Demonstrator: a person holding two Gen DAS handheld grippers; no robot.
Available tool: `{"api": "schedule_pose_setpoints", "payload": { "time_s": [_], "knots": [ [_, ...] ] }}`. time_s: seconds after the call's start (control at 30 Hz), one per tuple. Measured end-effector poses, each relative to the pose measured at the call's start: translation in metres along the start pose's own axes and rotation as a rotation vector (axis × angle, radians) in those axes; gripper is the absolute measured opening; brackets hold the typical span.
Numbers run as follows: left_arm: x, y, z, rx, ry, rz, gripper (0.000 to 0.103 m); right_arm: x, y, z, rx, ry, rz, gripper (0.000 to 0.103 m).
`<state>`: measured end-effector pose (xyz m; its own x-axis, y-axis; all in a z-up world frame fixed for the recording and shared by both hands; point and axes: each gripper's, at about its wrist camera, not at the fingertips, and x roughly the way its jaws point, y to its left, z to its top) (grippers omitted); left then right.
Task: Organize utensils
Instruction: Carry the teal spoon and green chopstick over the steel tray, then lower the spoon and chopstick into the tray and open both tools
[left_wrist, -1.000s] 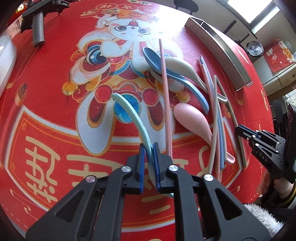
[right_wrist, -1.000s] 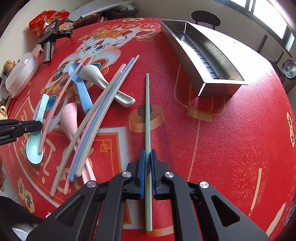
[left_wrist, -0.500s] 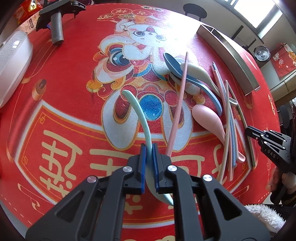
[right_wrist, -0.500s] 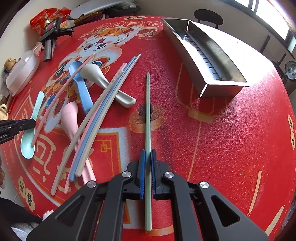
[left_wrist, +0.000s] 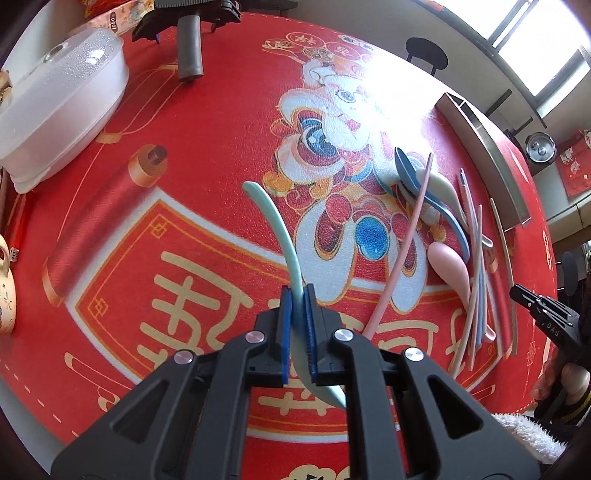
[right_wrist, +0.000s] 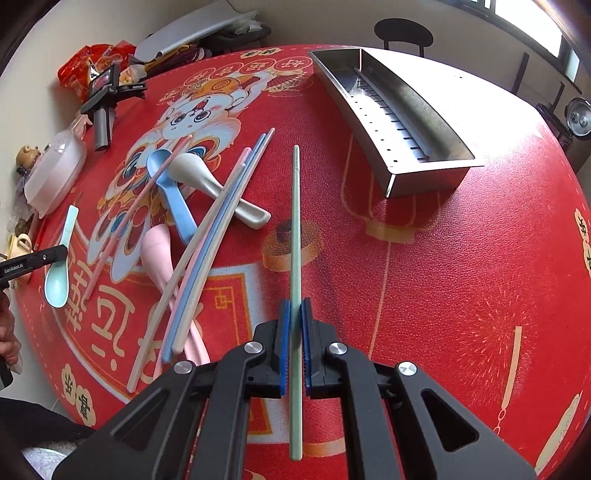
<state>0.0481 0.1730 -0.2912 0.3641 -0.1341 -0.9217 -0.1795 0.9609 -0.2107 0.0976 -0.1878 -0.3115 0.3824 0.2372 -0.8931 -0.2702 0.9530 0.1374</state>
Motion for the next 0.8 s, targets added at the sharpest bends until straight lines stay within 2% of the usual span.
{"api": "schedule_pose_setpoints", "payload": {
  "time_s": [0.17,0.3,0.5,0.67,0.8],
  "knots": [
    [-0.020,-0.010,0.016,0.012,-0.058,-0.042,0.011,-0.014,-0.006,0.008,0.016,-0.033,0.024,0.006],
    [-0.028,-0.035,0.032,0.022,-0.073,-0.119,0.011,-0.026,-0.011,0.017,0.027,-0.061,0.030,0.006],
    [-0.025,-0.096,0.061,0.112,-0.063,-0.225,0.011,-0.041,-0.022,0.040,-0.030,-0.093,0.003,0.006],
    [-0.005,-0.157,0.098,0.140,-0.036,-0.316,0.011,-0.050,-0.045,0.074,-0.122,-0.105,-0.042,0.006],
    [0.019,-0.203,0.135,0.124,-0.015,-0.354,0.011,-0.040,-0.069,0.107,-0.162,-0.085,-0.059,0.006]
  ]
}}
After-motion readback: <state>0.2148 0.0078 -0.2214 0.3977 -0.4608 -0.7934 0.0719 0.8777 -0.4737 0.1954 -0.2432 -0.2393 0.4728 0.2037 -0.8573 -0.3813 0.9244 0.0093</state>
